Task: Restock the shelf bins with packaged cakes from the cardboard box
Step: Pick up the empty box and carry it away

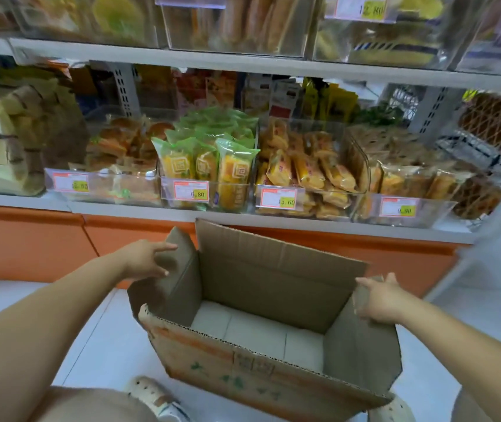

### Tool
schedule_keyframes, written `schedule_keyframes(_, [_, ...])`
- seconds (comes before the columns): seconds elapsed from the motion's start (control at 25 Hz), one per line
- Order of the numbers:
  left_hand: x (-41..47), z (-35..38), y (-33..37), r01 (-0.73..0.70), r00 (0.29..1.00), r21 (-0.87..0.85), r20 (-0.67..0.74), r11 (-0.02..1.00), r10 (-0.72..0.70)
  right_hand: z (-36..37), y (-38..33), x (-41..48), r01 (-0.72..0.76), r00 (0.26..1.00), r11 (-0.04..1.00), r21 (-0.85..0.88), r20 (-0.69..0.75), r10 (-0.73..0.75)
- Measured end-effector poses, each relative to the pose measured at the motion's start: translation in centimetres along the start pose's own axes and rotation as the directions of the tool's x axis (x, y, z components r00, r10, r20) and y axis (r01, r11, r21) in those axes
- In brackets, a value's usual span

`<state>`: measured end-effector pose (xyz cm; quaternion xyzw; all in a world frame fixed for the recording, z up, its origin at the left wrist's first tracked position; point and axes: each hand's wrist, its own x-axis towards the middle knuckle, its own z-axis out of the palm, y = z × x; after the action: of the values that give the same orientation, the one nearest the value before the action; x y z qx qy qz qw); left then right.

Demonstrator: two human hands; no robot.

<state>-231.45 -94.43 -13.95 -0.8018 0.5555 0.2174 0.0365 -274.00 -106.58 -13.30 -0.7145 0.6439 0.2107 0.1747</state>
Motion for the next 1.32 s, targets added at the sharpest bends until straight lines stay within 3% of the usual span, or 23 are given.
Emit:
schedule_keyframes(0.2, [-0.9, 1.0, 1.7, 0.021, 0.999, 0.011, 0.042, 1.000, -0.022, 1.4, 2.2, 1.8, 0.138, 0.990, 0.939, 0.314, -0.083, -0.117])
schedule_keyframes(0.4, [-4.7, 2.2, 2.3, 0.092, 0.995, -0.025, 0.030, 0.995, -0.092, 0.7, 0.7, 3.2, 0.347, 0.936, 0.861, 0.370, -0.194, -0.294])
schedule_keyframes(0.6, [-8.4, 3.1, -3.0, 0.282, 0.954, -0.204, -0.049, 0.937, -0.297, 0.0, -1.6, 4.7, 0.494, 0.864, 0.709, 0.502, -0.194, -0.465])
schedule_keyframes(0.76, [-12.2, 5.4, -8.8, 0.395, 0.858, -0.429, -0.142, 0.812, -0.493, 2.0, -4.8, 6.7, 0.530, 0.807, 0.583, 0.616, -0.156, -0.570])
schedule_keyframes(0.88, [-14.3, 7.0, -11.4, 0.424, 0.818, -0.562, -0.098, 0.711, -0.566, 2.6, -6.7, 7.8, 0.537, 0.798, 0.555, 0.635, -0.170, -0.578])
schedule_keyframes(1.08, [-15.1, 8.1, -14.5, 0.385, 0.801, -0.667, -0.101, 0.637, -0.590, 1.1, -10.5, 7.0, 0.601, 0.768, 0.580, 0.549, -0.198, -0.609])
schedule_keyframes(1.32, [-19.2, 8.6, -18.6, 0.425, 0.757, -0.659, -0.117, 0.620, -0.643, 1.9, -17.6, 3.9, 0.644, 0.738, 0.575, 0.505, -0.214, -0.640])
